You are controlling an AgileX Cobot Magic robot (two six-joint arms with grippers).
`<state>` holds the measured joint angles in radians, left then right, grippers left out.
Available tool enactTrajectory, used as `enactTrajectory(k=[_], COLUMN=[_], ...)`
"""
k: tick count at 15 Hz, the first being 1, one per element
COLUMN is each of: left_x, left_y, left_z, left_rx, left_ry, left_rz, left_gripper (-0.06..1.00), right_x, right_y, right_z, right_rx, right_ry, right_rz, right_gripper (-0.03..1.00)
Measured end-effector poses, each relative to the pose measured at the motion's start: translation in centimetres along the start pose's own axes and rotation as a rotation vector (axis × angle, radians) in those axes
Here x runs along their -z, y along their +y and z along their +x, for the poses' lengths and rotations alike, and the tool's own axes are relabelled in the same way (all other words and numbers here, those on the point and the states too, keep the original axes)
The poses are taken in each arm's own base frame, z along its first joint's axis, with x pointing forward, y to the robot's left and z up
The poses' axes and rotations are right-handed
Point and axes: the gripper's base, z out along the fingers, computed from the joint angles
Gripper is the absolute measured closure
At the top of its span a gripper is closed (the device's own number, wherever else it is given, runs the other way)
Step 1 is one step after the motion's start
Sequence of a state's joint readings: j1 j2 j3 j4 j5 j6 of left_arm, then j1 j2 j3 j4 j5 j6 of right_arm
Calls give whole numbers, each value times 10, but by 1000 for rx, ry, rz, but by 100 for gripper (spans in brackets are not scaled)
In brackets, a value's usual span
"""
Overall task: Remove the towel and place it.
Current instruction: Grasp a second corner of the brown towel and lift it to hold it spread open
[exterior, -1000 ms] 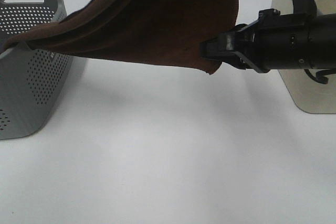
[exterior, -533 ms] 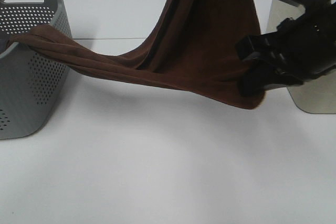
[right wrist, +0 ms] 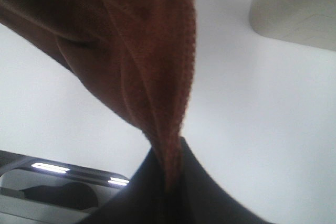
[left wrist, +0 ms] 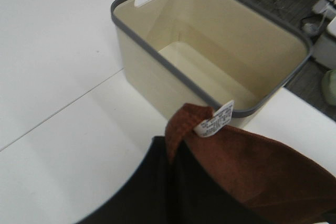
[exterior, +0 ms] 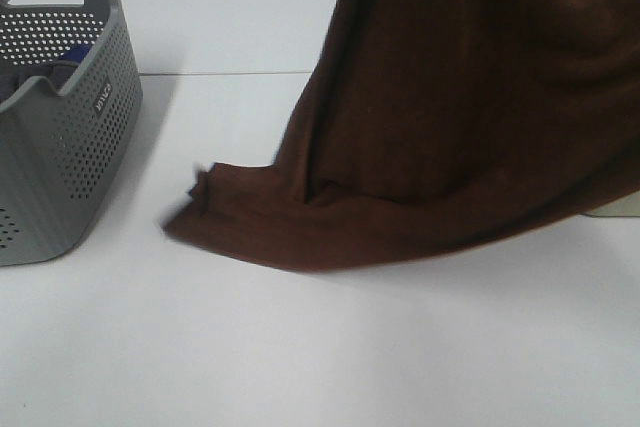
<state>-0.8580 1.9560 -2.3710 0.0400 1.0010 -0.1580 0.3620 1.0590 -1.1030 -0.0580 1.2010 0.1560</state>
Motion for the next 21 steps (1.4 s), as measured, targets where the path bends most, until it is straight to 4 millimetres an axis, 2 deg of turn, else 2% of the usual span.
enactTrajectory(k=[3,7,10,12,15,18,21], left_x=[48,89,111,129,158,181,189], left_y=[-7,-15,-31,-41,-37,-25,-18], left_z=[-14,-9,-9,-4,18,54,95], left_rx=[24,-7,-52,-80,-16,130,244], left_ry=[-60,38,10,-7,18,101,202], left_rz=[58,48,40,-3,-65,-71,-64], left_gripper=[94,94,94,94,94,94,94], right_x=[44,87,101,103,103,106,112], right_y=[-11,-17,-10,-5,-1,2,3], right_z=[22,57,73,75,75,78,86], right_rx=[-16,-34,-20,14,37,56,57], right_ry=[-162,-338,-385,-382,-380,-390,-418], right_rz=[39,1,-108,-169,-211,-241,-281], right_gripper=[97,97,97,97,97,97,97])
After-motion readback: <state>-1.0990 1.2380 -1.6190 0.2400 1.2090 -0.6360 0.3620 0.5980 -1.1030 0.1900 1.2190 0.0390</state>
